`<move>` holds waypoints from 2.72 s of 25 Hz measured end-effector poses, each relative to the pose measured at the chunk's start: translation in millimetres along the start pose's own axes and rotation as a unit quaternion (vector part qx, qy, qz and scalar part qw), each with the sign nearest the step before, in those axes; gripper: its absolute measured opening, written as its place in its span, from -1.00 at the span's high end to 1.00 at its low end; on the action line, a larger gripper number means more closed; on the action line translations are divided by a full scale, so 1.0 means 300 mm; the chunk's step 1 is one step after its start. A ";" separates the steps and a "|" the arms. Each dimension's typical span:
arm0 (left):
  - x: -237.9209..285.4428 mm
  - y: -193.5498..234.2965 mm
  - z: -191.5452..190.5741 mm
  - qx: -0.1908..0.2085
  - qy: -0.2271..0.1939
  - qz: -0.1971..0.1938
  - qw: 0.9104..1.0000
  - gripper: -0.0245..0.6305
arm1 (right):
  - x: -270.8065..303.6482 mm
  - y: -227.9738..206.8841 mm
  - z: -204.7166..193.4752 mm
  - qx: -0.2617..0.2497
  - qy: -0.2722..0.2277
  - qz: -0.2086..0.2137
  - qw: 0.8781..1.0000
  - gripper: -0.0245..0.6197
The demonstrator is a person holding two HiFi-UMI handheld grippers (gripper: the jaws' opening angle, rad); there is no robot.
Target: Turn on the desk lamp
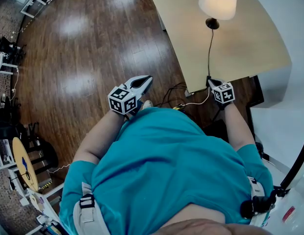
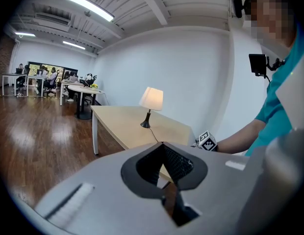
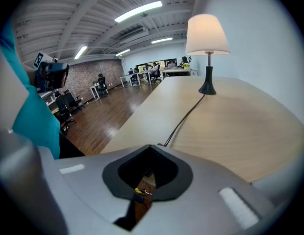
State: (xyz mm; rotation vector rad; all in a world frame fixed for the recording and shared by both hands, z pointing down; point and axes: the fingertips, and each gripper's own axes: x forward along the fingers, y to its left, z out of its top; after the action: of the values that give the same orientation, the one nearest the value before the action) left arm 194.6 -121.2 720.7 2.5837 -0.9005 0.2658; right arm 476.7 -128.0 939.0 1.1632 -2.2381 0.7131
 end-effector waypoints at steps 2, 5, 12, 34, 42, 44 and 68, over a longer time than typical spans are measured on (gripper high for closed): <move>-0.024 -0.001 0.001 0.002 -0.003 0.000 1.000 0.92 | -0.045 0.023 0.040 0.009 -0.030 0.001 1.000 0.92; -0.050 0.005 -0.001 -0.001 -0.007 0.000 1.000 0.92 | -0.104 0.054 0.077 0.021 -0.063 -0.003 0.998 0.92; -0.048 -0.022 0.026 0.001 -0.005 -0.015 1.000 0.92 | -0.212 0.153 0.129 0.027 -0.108 0.007 0.994 0.92; 0.177 0.459 0.235 0.020 0.061 -0.259 0.964 0.92 | -0.235 0.370 0.442 0.159 -0.150 -0.182 0.959 0.92; 0.261 0.667 0.301 0.064 0.144 -0.396 0.905 0.92 | -0.146 0.605 0.559 0.266 -0.168 -0.283 0.906 0.92; 0.239 0.661 0.271 0.062 0.152 -0.422 0.892 0.92 | -0.154 0.697 0.519 0.287 -0.158 -0.304 0.895 0.92; -0.616 0.560 0.051 0.052 0.122 -0.488 0.863 0.92 | -0.247 1.596 0.218 0.327 -0.177 -0.355 0.858 0.92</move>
State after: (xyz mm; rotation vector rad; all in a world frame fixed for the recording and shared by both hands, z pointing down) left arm -53.9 -145.7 701.4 2.6504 0.5604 0.3226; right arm 97.1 108.2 741.1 2.4429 -1.5912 1.0124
